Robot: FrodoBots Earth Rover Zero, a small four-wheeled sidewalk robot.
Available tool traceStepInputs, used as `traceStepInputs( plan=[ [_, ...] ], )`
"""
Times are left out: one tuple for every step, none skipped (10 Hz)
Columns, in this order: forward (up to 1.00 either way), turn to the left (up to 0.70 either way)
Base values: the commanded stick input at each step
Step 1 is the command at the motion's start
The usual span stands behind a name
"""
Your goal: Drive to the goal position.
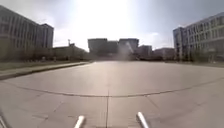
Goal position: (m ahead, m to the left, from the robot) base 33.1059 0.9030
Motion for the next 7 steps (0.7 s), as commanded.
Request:
traceStepInputs(
  plan=[
    [1.00, 0.00],
    [1.00, 0.00],
    [1.00, 0.00],
    [1.00, 0.00],
    [1.00, 0.00],
    [1.00, 0.00],
    [1.00, 0.00]
  ],
)
